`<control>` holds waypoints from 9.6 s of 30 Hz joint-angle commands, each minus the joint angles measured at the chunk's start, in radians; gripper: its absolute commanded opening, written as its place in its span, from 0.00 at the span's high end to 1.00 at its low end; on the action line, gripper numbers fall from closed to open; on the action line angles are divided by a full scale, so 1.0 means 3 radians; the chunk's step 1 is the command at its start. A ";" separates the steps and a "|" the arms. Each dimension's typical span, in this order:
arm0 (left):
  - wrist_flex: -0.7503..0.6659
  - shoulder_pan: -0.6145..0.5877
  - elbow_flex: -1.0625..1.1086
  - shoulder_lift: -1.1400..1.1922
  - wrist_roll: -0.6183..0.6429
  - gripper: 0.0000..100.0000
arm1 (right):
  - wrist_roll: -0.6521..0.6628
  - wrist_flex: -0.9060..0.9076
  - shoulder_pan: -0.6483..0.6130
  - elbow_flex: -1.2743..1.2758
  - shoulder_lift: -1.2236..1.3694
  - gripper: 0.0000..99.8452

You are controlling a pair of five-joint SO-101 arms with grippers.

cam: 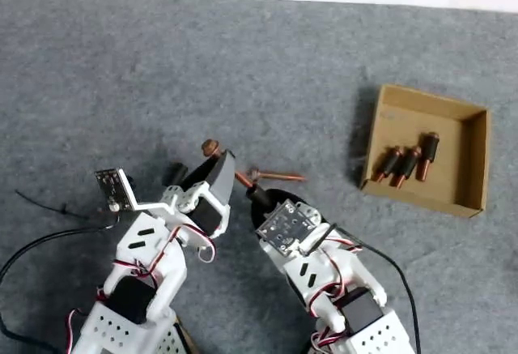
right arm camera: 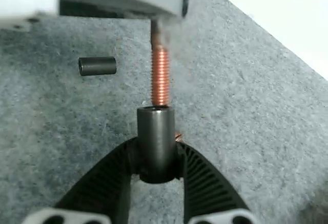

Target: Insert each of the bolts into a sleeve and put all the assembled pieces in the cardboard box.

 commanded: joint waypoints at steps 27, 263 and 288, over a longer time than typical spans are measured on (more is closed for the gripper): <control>0.0235 0.0320 -0.0059 -0.0079 -0.0010 0.99 | 0.0041 -0.0008 0.0038 0.0325 -0.0049 1.00; 0.0665 -0.0928 0.0054 -0.0069 0.0153 0.55 | -0.1064 -0.1291 0.3506 -0.2580 0.3869 1.00; 0.0665 -0.0933 0.0064 -0.0069 0.0148 0.55 | -0.1079 0.0289 0.3214 -0.3583 0.4800 0.68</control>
